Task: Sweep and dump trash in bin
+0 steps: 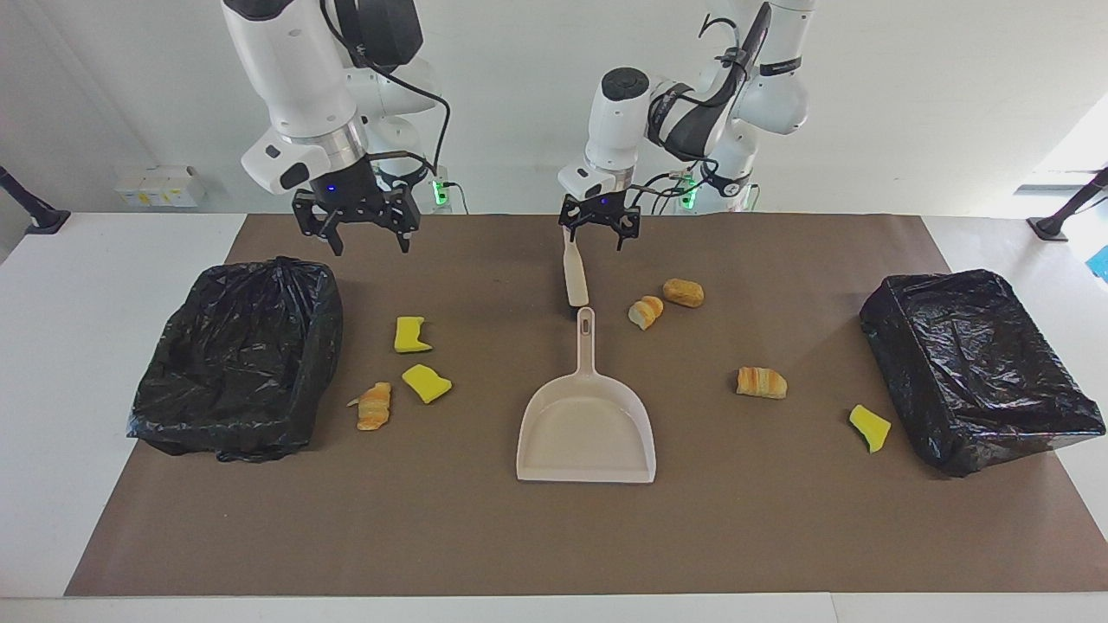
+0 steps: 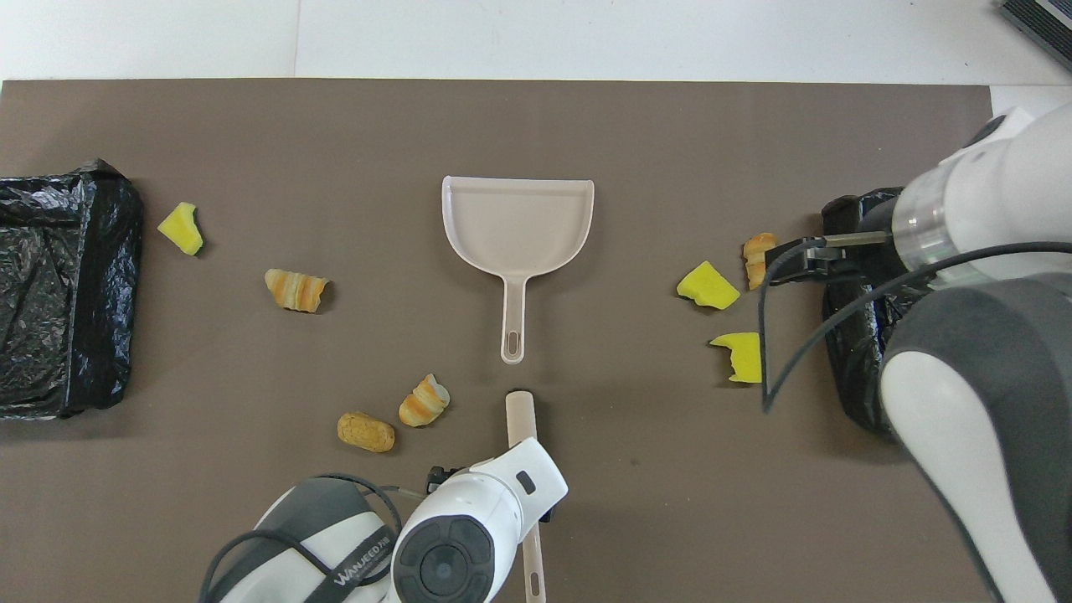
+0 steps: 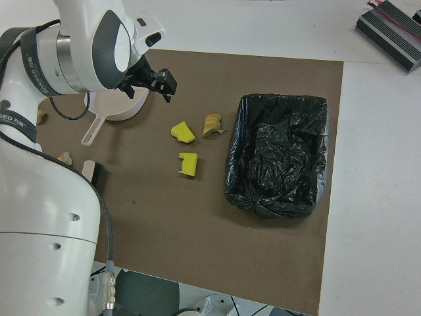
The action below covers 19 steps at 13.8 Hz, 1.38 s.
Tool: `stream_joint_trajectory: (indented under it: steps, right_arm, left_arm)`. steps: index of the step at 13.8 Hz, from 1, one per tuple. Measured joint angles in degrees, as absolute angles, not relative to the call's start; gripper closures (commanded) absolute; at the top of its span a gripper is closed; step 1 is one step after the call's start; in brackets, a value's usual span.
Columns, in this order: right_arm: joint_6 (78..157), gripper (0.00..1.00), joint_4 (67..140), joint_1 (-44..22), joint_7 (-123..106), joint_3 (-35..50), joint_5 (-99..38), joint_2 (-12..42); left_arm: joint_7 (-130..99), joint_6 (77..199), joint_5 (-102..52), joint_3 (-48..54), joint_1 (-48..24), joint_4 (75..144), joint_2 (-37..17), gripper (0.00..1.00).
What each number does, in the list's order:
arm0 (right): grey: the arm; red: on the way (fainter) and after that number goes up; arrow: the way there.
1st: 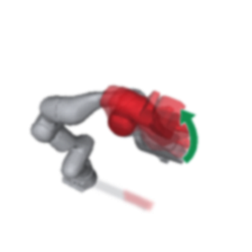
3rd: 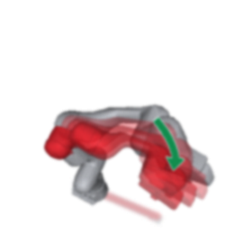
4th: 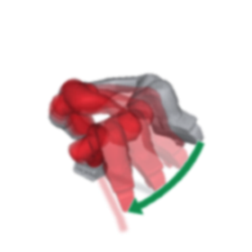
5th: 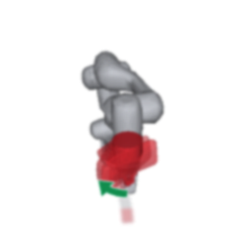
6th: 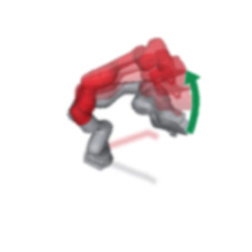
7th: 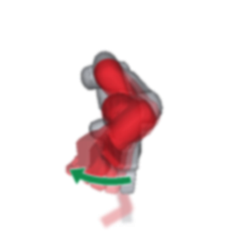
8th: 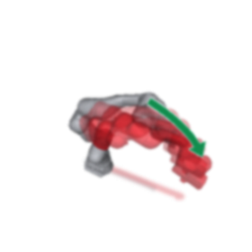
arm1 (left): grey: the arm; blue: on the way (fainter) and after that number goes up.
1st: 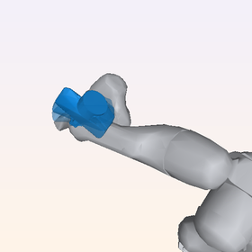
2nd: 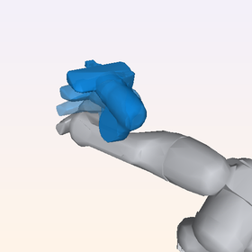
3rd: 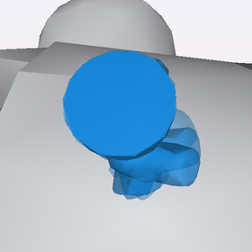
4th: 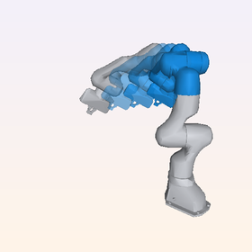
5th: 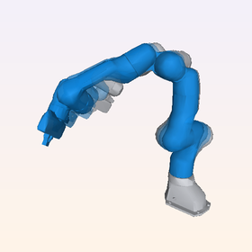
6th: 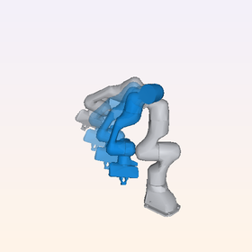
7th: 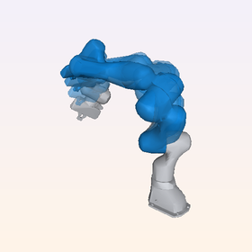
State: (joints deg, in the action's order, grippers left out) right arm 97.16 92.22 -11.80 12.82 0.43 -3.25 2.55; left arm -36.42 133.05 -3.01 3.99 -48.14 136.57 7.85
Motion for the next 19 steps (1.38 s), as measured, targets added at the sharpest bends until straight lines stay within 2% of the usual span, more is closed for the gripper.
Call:
stream_joint_trajectory:
  steps: [5,6,10,13,19]
  right_arm:
    - [107.11,0.00,92.55,-16.35,16.30,0.48,-5.73,9.32]
    - [107.80,0.00,92.54,-18.32,18.46,0.52,-5.73,10.67]
    - [109.13,0.00,90.33,-23.61,25.92,0.54,-5.71,16.80]
    - [111.30,0.00,86.87,-25.70,28.75,0.56,-5.74,22.26]
    - [115.06,0.00,82.48,-29.58,35.49,2.21,-6.58,29.24]
  left_arm:
    - [-42.90,137.47,-3.01,4.00,-55.45,140.86,7.68,0.00]
    - [-44.04,137.50,-3.01,3.99,-56.13,141.04,7.67,0.11]
    - [-45.30,137.60,-3.01,3.82,-56.75,141.23,7.65,1.00]
    - [-45.36,137.61,-3.01,3.29,-56.70,141.29,7.45,1.00]
    - [-45.65,135.19,-3.01,2.39,-54.23,140.94,7.39,1.00]
